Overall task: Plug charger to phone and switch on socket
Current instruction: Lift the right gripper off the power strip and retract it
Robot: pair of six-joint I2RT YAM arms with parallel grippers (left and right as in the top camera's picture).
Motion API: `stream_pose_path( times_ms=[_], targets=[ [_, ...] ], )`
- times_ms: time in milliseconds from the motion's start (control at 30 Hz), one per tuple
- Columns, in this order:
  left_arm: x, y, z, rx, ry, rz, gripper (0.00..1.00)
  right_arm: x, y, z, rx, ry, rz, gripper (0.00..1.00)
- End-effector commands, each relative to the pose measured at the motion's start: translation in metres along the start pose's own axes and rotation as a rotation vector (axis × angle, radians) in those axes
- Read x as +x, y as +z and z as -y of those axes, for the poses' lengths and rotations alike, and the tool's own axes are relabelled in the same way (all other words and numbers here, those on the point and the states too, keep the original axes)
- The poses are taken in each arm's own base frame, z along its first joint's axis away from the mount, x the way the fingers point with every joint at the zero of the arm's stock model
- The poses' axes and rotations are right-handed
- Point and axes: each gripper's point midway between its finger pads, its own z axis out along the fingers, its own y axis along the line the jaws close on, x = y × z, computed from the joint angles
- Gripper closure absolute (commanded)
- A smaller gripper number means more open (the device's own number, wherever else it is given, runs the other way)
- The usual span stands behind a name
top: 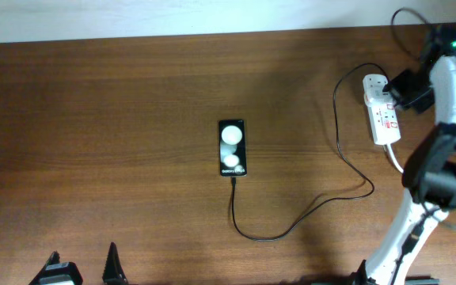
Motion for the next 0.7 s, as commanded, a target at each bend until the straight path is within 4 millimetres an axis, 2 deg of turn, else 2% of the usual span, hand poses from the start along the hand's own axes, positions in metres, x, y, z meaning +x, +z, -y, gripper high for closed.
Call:
stream_pose_path(
  times_ms=[0,33,67,100,133,167,200,233,333,400,433,467,500,533,567,600,667],
  targets=[
    [0.000,0.000,-0.001,-0.008,0.010,0.004,0.01,-0.013,-0.127,-0.003,-0.125,0.002,0.240,0.96],
    [0.000,0.000,-0.001,-0.008,0.010,0.004,0.01,-0.009,-0.161,-0.002,-0.168,0.000,0.293,0.96],
    [0.000,0.000,-0.001,-0.008,0.010,0.004,0.01,-0.006,-0.180,-0.002,-0.198,-0.002,0.323,0.96],
    [0.000,0.000,-0.001,-0.008,0.010,0.004,0.01,0.007,-0.224,-0.006,-0.296,-0.016,0.374,0.96],
    [0.000,0.000,-0.001,-0.008,0.010,0.004,0.01,0.020,-0.251,-0.013,-0.386,-0.038,0.385,0.96],
    [0.000,0.000,-0.001,-0.008,0.010,0.004,0.01,0.044,-0.294,-0.024,-0.545,-0.087,0.396,0.96],
    [0.000,0.000,-0.001,-0.008,0.010,0.004,0.01,0.061,-0.327,-0.029,-0.651,-0.128,0.421,0.96],
    [0.000,0.000,-0.001,-0.008,0.010,0.004,0.01,0.077,-0.361,-0.028,-0.731,-0.161,0.476,0.96],
    [0.000,0.000,-0.001,-0.008,0.010,0.003,0.01,0.114,-0.456,-0.006,-0.887,-0.218,0.728,0.96],
    [0.001,0.000,-0.001,-0.008,0.011,0.000,0.01,0.131,-0.494,0.002,-0.979,-0.214,0.808,0.96],
    [0.001,0.000,-0.001,-0.008,0.011,0.000,0.01,0.150,-0.529,0.010,-1.066,-0.242,0.893,0.95],
    [0.001,0.000,-0.002,-0.009,0.011,0.001,0.01,0.160,-0.544,0.016,-1.092,-0.255,0.941,0.95],
    [0.001,0.000,-0.002,-0.009,0.011,0.000,0.01,0.174,-0.560,0.026,-1.119,-0.268,0.992,0.90],
    [0.001,0.000,-0.002,-0.009,0.011,0.000,0.01,0.184,-0.569,0.034,-1.130,-0.268,1.024,0.88],
    [0.001,0.000,-0.002,-0.009,0.011,0.000,0.01,0.194,-0.576,0.040,-1.138,-0.282,1.050,0.86],
    [0.002,0.000,-0.002,-0.009,0.011,-0.003,0.01,0.218,-0.583,0.049,-1.146,-0.355,1.086,0.84],
    [0.002,0.000,-0.002,-0.009,0.012,-0.003,0.01,0.255,-0.582,0.055,-1.218,-0.444,1.028,0.85]
  ],
)
